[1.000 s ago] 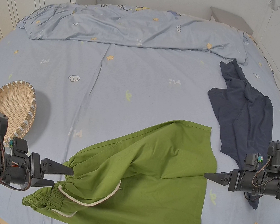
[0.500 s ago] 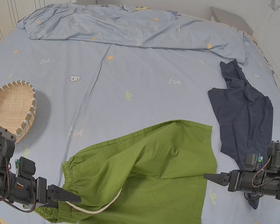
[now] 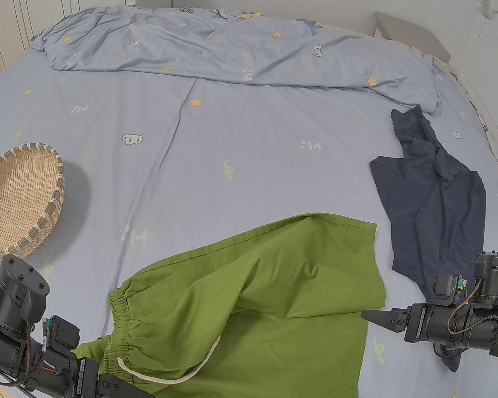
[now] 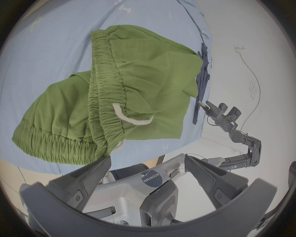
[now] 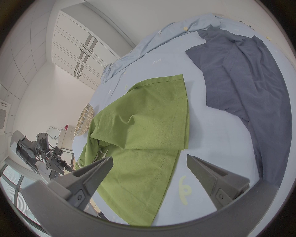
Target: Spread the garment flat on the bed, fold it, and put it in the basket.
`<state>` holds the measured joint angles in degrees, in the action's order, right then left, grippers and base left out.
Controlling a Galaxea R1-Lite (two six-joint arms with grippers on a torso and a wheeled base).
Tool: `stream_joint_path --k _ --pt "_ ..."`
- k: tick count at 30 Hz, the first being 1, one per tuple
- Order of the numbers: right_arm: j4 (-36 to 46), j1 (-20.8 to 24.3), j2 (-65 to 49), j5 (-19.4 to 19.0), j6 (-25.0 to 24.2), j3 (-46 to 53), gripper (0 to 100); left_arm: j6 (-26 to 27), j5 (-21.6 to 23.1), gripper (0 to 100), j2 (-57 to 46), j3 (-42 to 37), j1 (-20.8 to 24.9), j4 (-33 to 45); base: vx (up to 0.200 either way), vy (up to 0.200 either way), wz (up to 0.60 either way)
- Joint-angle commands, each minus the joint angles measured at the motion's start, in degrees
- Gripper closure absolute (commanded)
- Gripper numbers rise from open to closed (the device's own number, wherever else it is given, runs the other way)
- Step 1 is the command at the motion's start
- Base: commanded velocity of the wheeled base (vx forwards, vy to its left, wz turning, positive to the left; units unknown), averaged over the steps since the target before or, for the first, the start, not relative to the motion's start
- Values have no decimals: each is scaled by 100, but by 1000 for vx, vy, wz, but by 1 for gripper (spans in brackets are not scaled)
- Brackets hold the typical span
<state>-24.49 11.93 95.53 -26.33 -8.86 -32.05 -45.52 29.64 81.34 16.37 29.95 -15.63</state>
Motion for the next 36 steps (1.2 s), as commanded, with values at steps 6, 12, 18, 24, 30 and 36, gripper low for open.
stream_joint_path --k 6,12,18,24,30,36 --pt "-3 2 10 -4 -1 -3 0 -10 86 0 -812 147 -1237 -353 0 0 0" --pt "-3 63 10 -4 -1 6 0 324 315 0 190 367 -2187 -766 0 0 0" --pt "-3 63 1 -4 -1 6 0 500 262 0 1543 375 -2239 -1751 0 0 0" --pt "-3 63 10 -4 -1 6 0 509 236 0 2484 305 -2283 -2937 0 0 0" --pt "-3 63 10 -4 -1 6 0 518 192 0 2739 252 -2354 -3385 0 0 0" --pt "-3 63 10 -4 -1 14 0 711 157 0 2739 288 -2459 -3385 0 0 0"
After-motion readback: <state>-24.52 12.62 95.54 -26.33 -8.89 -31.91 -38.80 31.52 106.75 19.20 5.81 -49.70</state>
